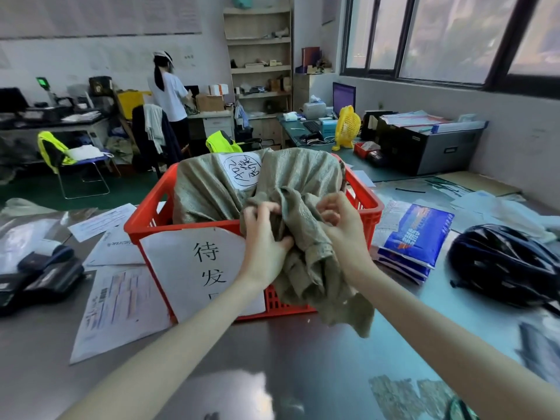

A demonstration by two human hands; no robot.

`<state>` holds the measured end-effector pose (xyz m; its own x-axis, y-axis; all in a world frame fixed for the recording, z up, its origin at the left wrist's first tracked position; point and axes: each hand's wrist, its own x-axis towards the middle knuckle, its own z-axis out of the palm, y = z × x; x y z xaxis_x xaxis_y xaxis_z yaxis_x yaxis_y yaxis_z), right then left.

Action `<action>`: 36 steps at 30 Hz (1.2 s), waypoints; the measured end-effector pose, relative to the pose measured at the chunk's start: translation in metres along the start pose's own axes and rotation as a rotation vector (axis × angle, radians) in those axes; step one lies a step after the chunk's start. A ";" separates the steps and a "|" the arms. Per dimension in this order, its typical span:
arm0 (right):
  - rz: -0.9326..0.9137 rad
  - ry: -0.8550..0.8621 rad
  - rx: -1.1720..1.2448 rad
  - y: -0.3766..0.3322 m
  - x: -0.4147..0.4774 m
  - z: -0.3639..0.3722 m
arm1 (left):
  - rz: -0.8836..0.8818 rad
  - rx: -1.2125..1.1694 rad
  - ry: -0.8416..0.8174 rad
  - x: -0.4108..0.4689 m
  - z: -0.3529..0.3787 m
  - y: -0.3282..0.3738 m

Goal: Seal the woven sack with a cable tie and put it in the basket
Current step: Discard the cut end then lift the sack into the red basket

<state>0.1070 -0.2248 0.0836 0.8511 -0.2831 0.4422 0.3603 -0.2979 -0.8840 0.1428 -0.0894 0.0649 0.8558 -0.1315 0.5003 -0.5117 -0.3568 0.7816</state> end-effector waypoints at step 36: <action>0.586 -0.802 -0.775 0.025 0.125 0.027 | -0.444 0.692 -0.619 0.123 -0.044 -0.071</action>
<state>0.2330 -0.2429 0.1129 0.8969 -0.0028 -0.4423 -0.2367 -0.8477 -0.4747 0.2811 -0.0399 0.0874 0.9466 -0.2412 -0.2141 -0.1513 -0.9184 0.3657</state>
